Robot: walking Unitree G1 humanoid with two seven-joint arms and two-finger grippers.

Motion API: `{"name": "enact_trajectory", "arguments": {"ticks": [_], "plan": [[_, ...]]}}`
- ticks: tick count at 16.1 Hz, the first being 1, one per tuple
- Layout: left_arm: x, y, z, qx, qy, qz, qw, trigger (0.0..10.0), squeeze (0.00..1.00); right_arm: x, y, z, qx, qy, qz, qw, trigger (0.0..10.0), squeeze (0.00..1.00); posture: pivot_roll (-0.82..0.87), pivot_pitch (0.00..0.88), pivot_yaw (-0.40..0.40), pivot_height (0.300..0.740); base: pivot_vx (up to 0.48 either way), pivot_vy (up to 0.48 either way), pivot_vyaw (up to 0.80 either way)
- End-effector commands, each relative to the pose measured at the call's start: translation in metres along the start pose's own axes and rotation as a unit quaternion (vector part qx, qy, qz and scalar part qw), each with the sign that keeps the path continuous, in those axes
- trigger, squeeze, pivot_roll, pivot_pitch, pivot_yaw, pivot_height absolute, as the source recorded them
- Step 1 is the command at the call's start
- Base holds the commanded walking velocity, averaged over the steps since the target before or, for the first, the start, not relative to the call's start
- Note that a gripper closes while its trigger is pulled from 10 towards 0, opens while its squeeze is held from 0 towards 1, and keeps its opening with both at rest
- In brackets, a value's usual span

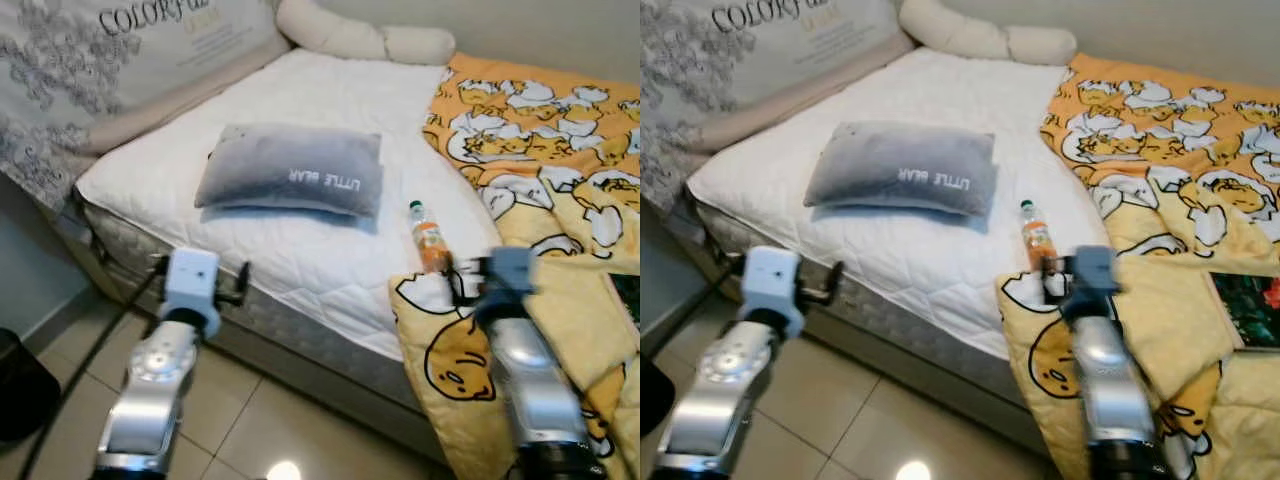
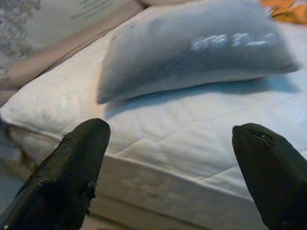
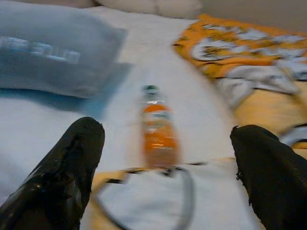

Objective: Clean up the room

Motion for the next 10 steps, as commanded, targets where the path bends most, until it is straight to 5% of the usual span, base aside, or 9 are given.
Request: {"name": "enact_trajectory", "arguments": {"ticks": [1,7,10], "plan": [[-0.0009,0.0039,-0.0025,0.001,-0.004,-0.005,1.000,10.0,0.00,-0.0010,0.0066,-0.0094,0.003,-0.011,-0.008,1.000,10.0,1.00,-0.06,0.000,0.033,0.740,0.296,0.000,0.00],[-0.0005,0.0037,-0.0036,0.001,-0.006,-0.005,1.000,10.0,0.00,-0.0011,0.0027,-0.0107,-0.001,-0.015,0.004,1.000,10.0,1.00,-0.06,0.000,0.033,0.740,0.297,0.000,0.00],[-0.0008,0.0039,-0.0041,0.002,-0.006,-0.005,1.000,10.0,0.00,-0.0016,0.0026,-0.0112,0.001,-0.015,0.005,1.000,10.0,1.00,-0.06,0.000,0.032,0.740,0.299,0.000,-0.67]]}}
Point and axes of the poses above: a point about 5 cm out from each wrist's last joint towards the gripper, its own x axis pointing back from the gripper into the wrist, its own y axis along the axis of the wrist's last joint, z = x × y, the point moved 5 cm from there along -x, pointing out of the wrist towards the gripper, and after that the axes turned 13 degrees about -x, right-handed, at the moved point
